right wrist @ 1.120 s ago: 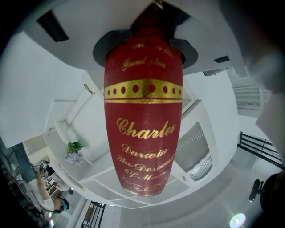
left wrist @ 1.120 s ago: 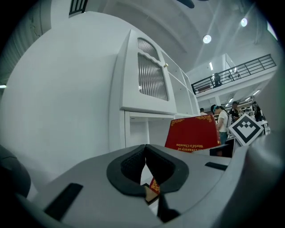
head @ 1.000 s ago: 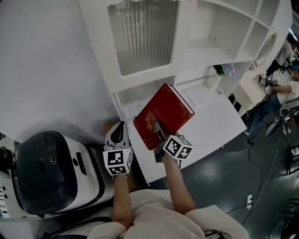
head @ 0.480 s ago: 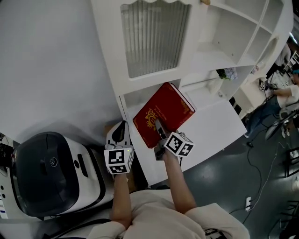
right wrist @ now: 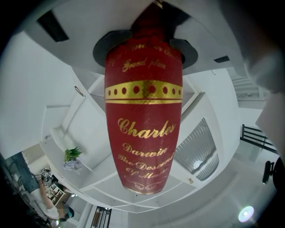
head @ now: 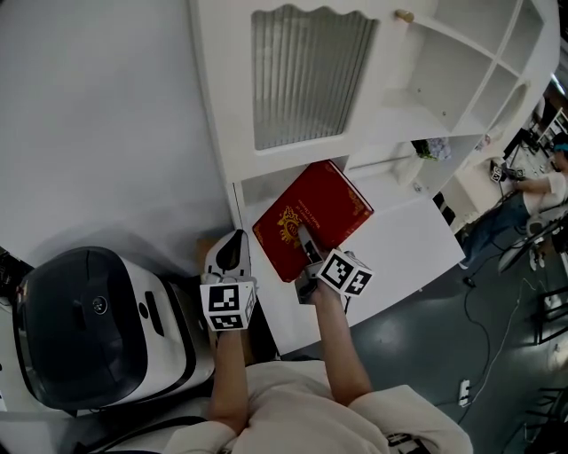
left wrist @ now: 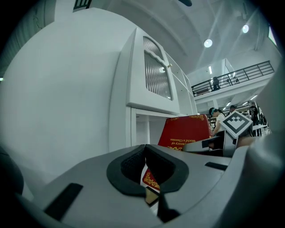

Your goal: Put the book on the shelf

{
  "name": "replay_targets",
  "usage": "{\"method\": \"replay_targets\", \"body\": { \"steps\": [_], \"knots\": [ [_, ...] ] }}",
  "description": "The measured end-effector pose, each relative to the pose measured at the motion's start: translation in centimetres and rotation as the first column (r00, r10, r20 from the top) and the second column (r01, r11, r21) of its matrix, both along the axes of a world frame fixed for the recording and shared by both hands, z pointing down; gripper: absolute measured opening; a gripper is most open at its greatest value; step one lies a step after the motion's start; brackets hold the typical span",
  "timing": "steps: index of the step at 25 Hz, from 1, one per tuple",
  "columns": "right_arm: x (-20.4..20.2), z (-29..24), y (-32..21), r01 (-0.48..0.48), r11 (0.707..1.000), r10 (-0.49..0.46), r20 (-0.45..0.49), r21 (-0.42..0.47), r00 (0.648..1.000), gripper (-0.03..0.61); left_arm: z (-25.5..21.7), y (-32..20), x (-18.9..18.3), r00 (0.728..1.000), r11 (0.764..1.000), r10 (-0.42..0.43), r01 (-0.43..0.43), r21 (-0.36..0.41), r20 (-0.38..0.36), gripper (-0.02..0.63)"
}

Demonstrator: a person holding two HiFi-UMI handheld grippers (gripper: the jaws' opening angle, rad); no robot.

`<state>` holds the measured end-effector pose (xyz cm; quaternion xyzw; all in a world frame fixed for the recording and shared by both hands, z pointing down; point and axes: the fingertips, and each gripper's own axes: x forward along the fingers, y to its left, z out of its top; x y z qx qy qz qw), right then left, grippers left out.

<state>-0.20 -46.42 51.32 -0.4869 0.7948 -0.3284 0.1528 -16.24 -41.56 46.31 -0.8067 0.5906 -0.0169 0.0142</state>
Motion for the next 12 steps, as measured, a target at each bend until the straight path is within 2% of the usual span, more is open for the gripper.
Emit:
{"method": "replay_targets", "body": {
  "steps": [6,12],
  "knots": [
    [-0.1,-0.2,-0.3,-0.005,1.0,0.006,0.06,-0.016,0.998,0.195,-0.1,0.3,-0.7,1.0,1.0,-0.013,0.013,0.002,0.0,0.017],
    [0.2,-0.1,-1.9,-0.035,0.999,0.036,0.071,-0.02,0.997,0.196,-0.2,0.4,-1.5,1.0,1.0,-0.031,0.031,0.002,-0.002,0.017]
  ]
}}
